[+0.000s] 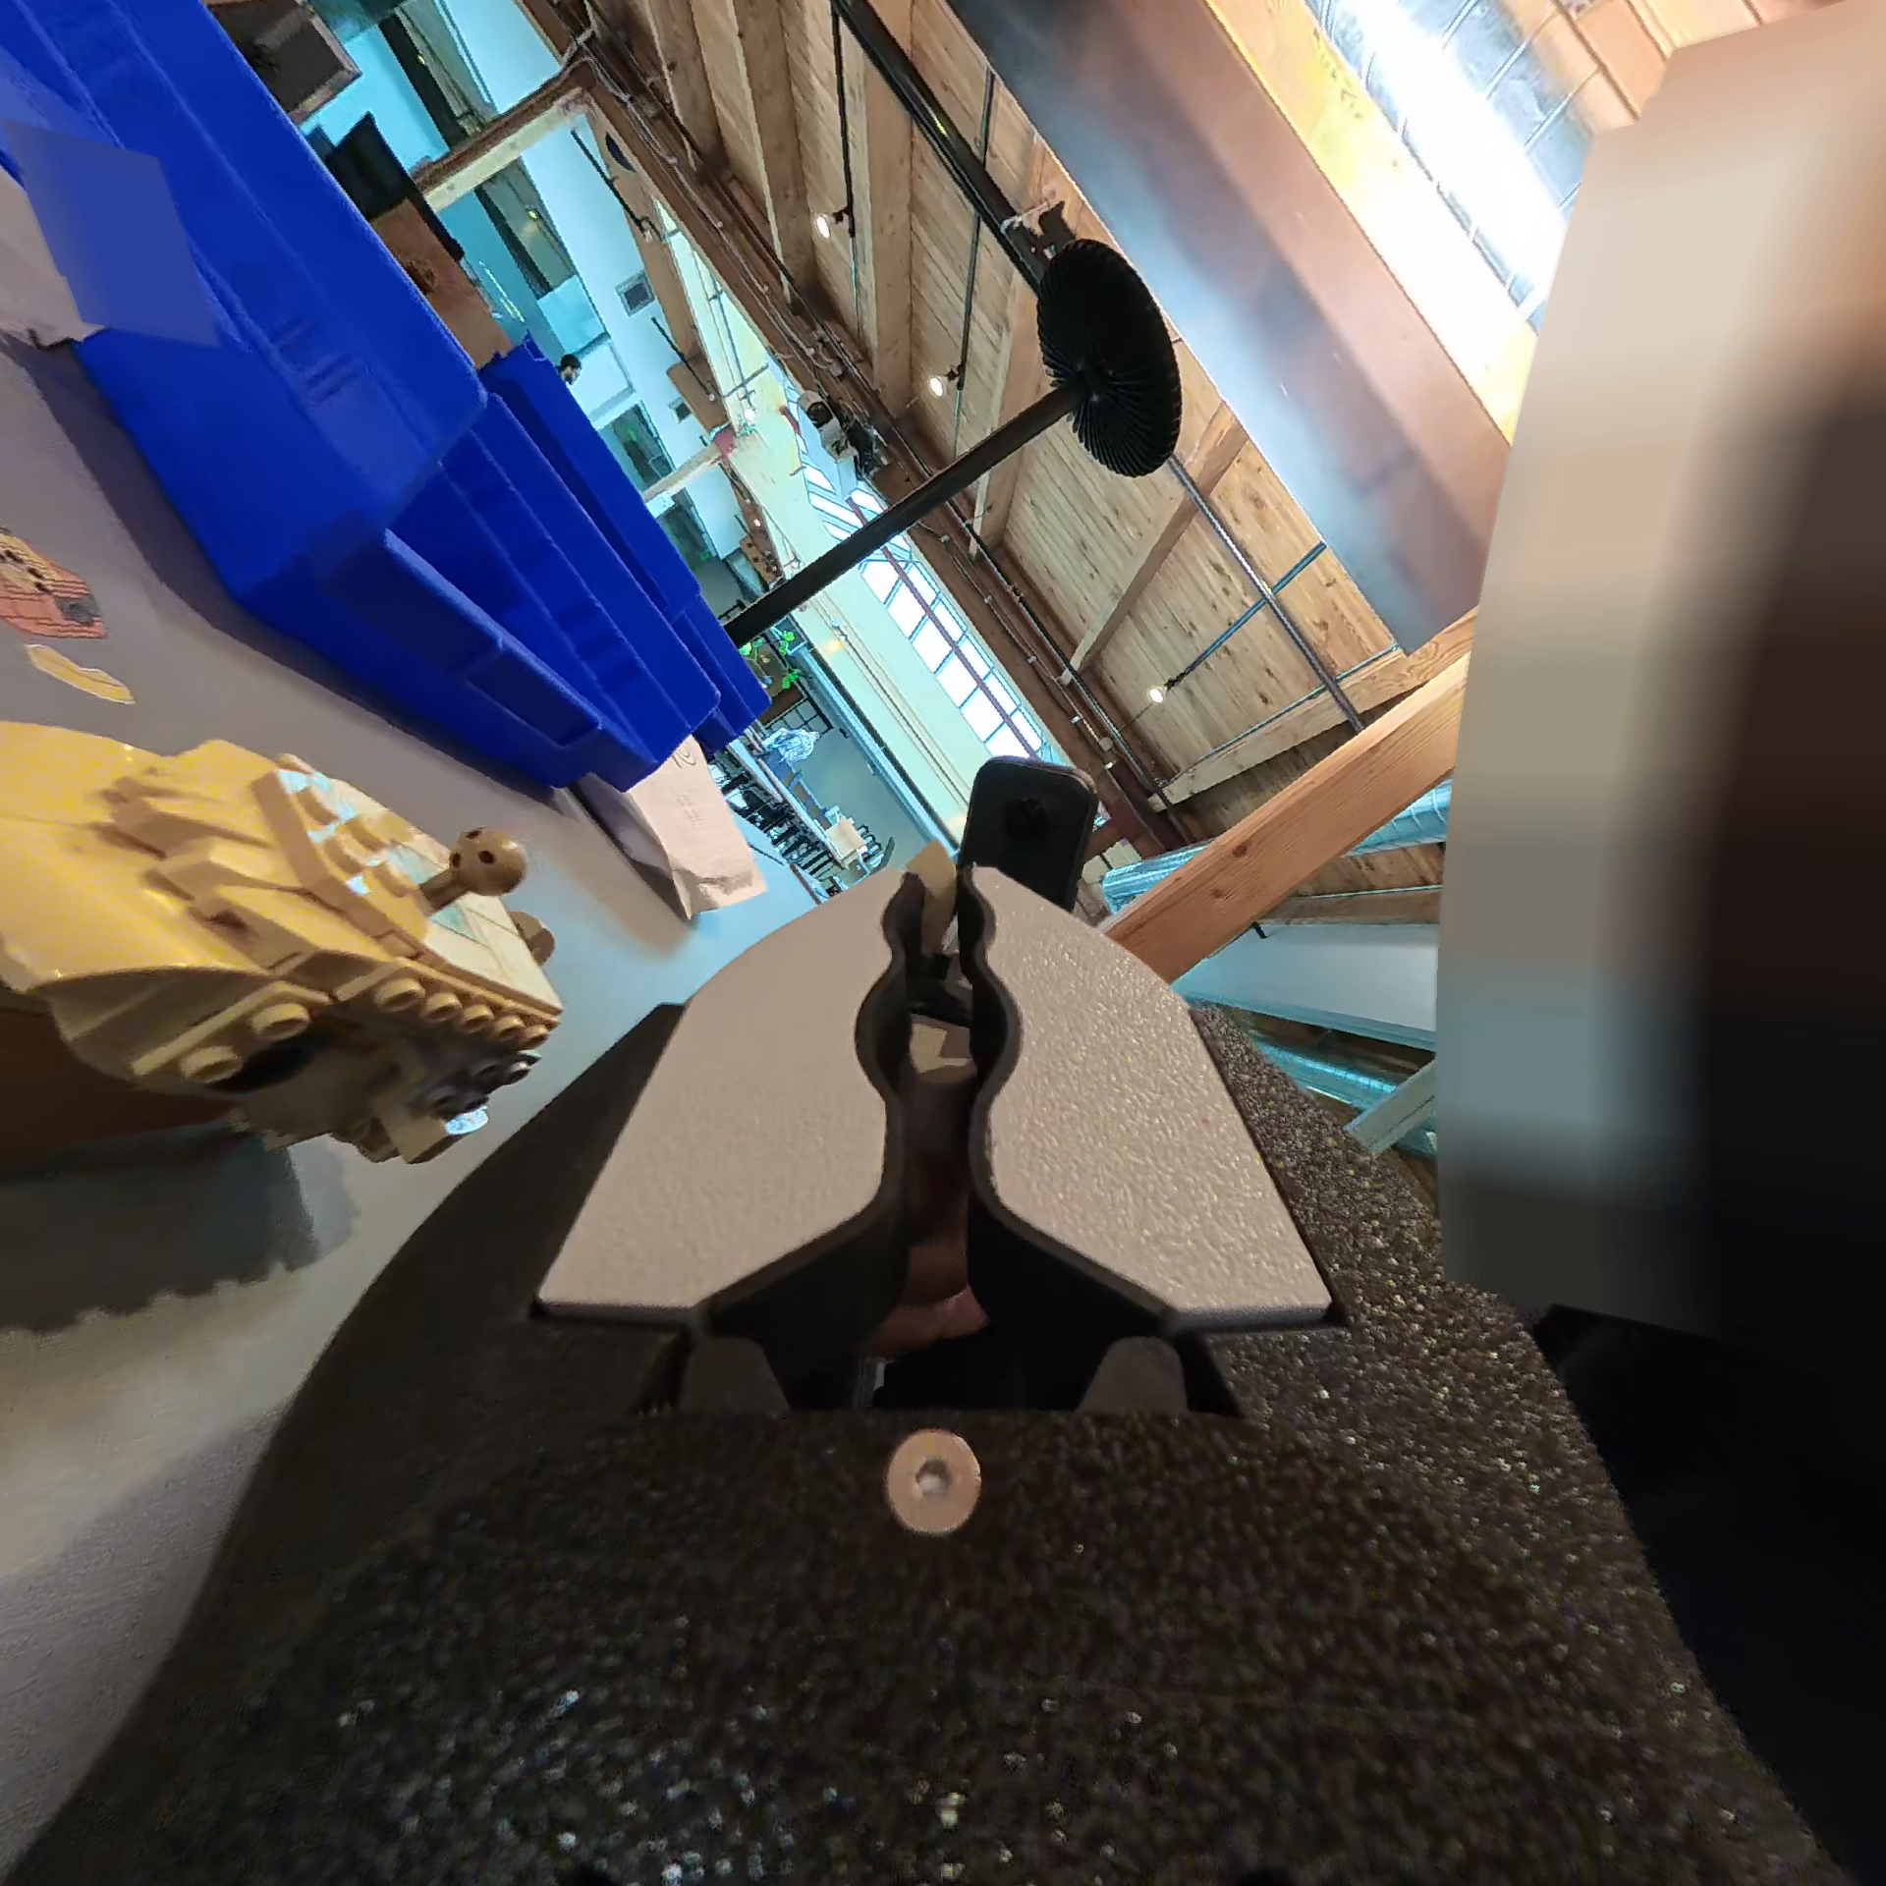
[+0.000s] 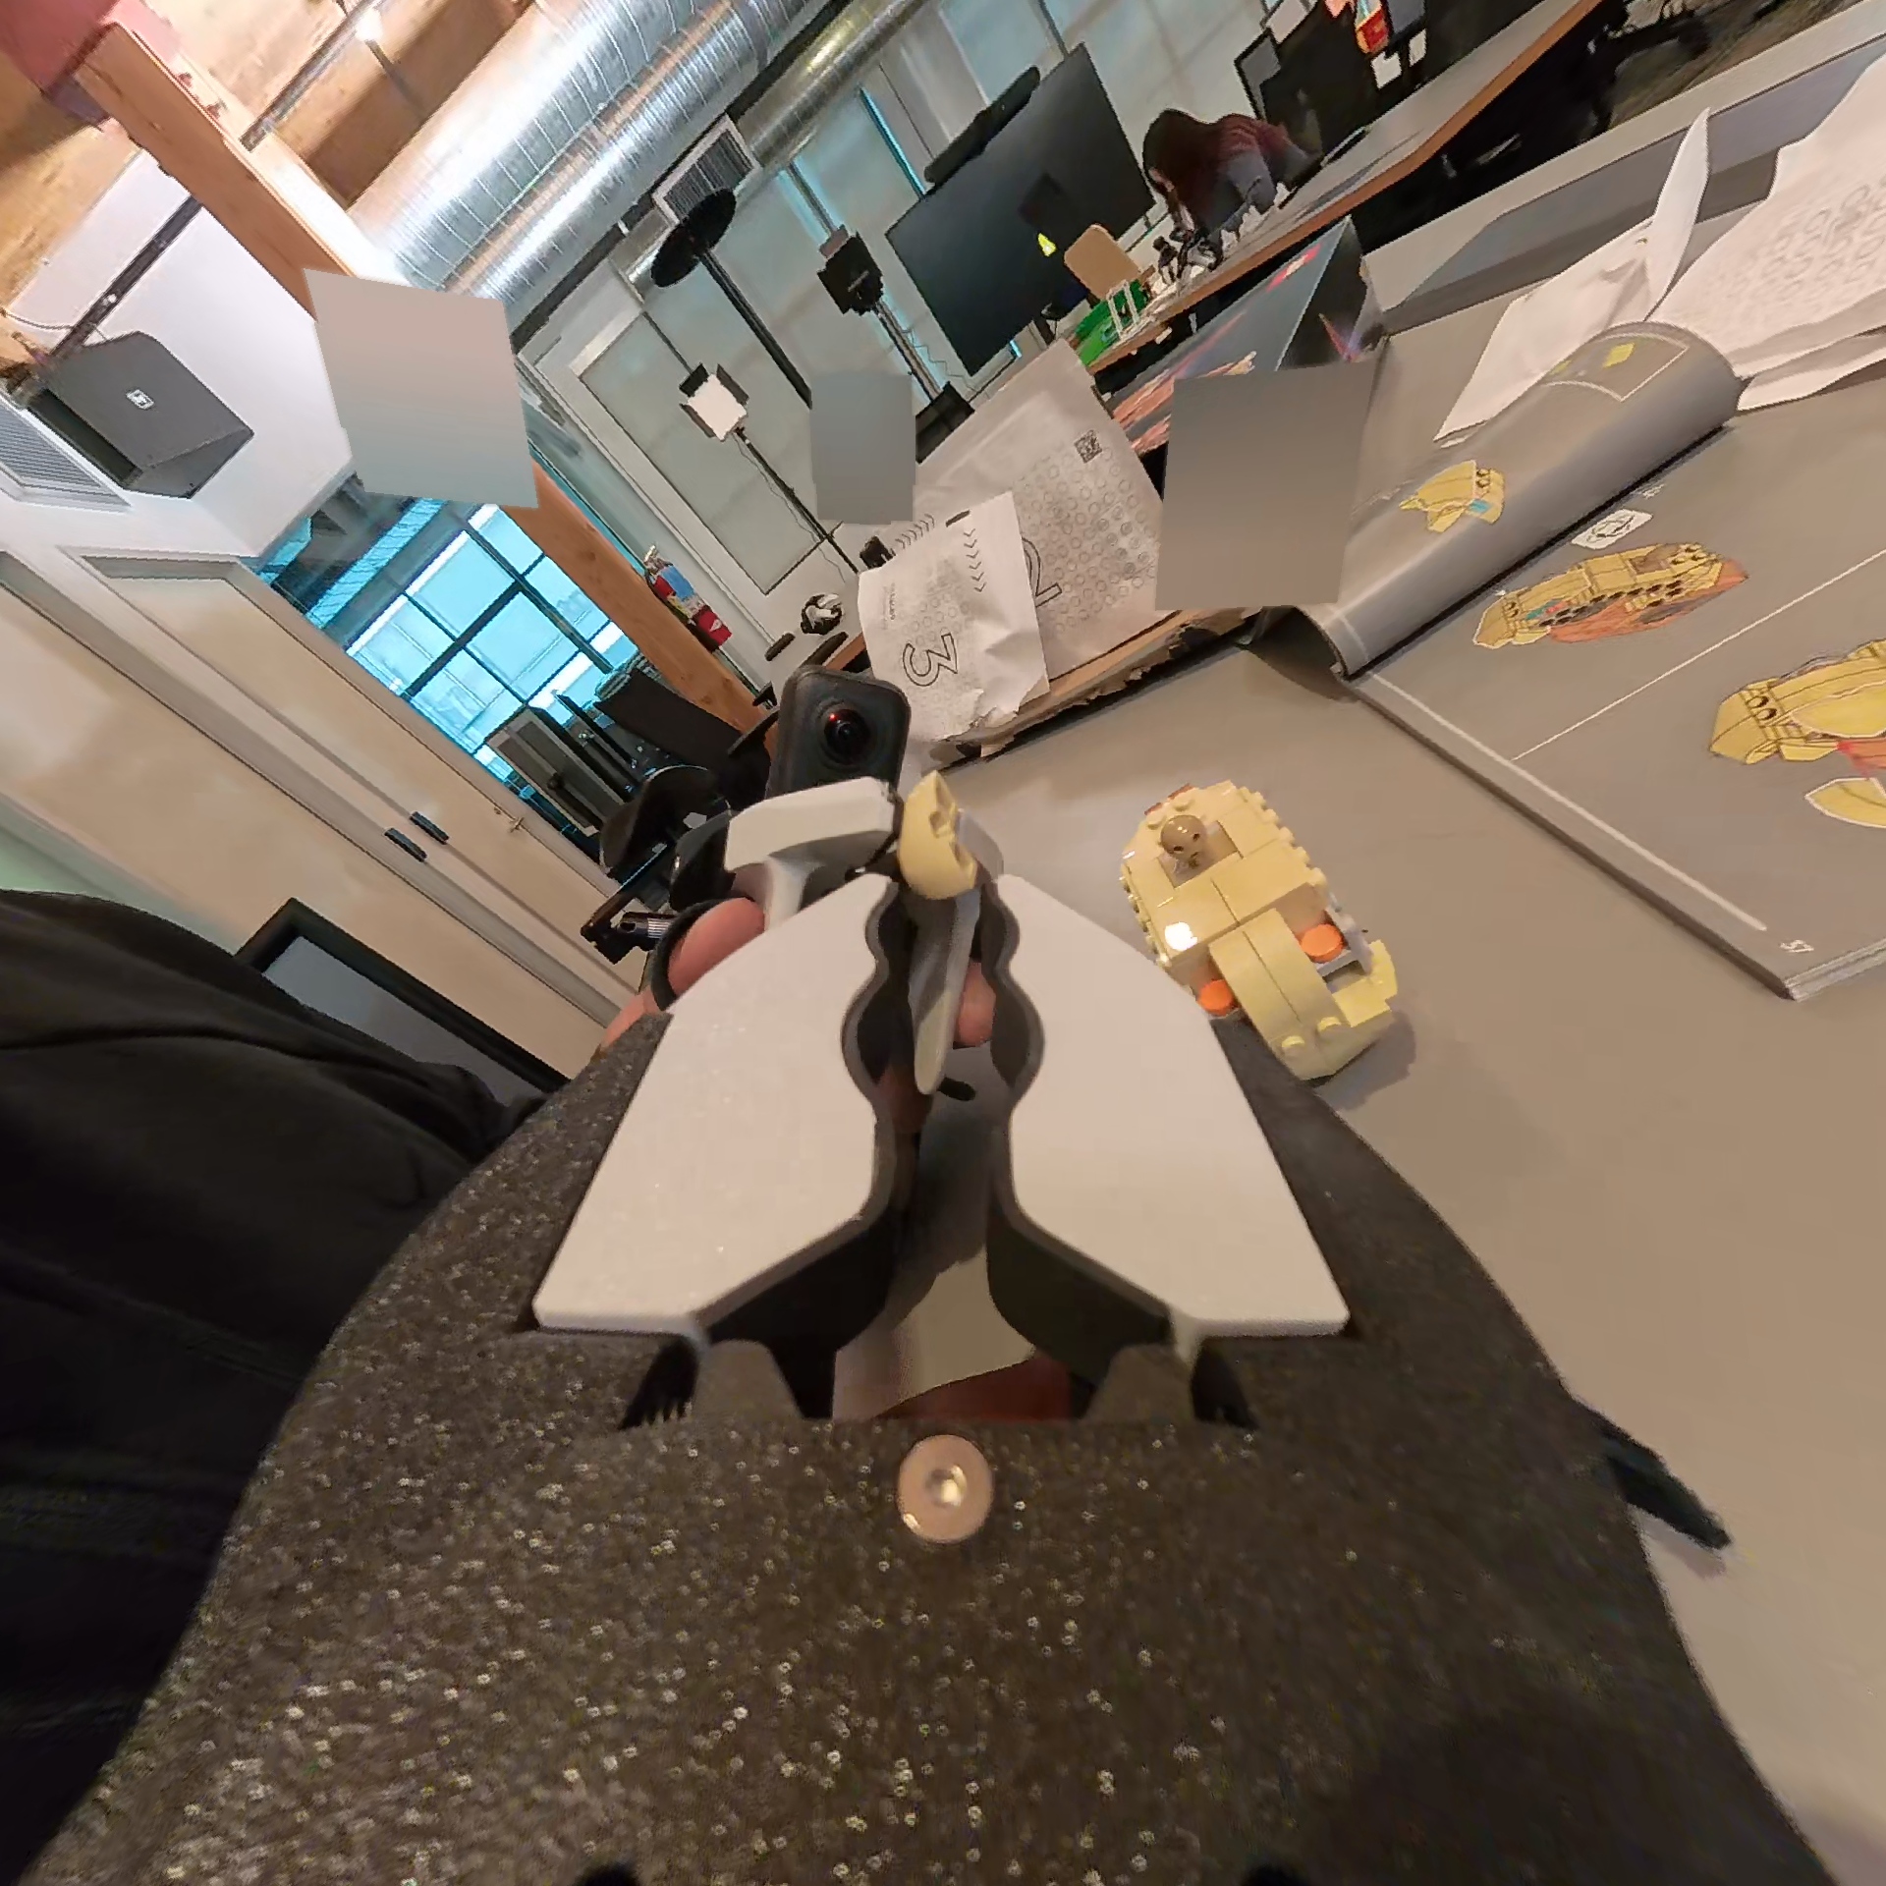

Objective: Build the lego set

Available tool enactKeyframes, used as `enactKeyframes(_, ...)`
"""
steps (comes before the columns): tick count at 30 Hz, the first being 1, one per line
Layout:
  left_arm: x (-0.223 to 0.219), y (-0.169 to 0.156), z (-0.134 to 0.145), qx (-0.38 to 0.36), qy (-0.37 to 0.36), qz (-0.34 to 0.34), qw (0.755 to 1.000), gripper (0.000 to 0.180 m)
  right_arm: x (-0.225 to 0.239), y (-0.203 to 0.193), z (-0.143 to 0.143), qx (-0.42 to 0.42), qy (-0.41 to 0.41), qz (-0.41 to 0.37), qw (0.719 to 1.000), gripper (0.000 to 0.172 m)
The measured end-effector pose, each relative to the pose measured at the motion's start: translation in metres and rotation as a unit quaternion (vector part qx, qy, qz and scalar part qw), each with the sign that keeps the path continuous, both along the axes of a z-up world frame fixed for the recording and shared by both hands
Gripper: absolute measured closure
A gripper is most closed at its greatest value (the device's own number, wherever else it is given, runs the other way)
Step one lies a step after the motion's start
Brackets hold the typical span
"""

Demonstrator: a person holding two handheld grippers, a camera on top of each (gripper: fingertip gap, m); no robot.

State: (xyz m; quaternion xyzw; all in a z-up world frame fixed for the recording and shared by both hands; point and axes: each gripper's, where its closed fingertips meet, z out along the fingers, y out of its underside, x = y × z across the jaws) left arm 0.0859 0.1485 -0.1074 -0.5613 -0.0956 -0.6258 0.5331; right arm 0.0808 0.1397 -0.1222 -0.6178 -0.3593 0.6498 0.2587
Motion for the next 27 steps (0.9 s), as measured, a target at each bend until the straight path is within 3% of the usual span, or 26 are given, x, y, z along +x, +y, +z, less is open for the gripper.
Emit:
enactKeyframes(12, 0.0018, 0.0014, -0.0031, -0.002, 0.04, 0.028, 0.999, 0.174, 0.0007, 0.0016, -0.0018, -0.01, 0.001, -0.01, 1.0, 0.16)
enactKeyframes(27, 0.0074, -0.0028, -0.0018, 0.032, 0.134, 0.016, 0.99, 0.173, 0.0054, -0.0019, -0.0001, 0.05, -0.002, 0.018, 0.999, 0.163)
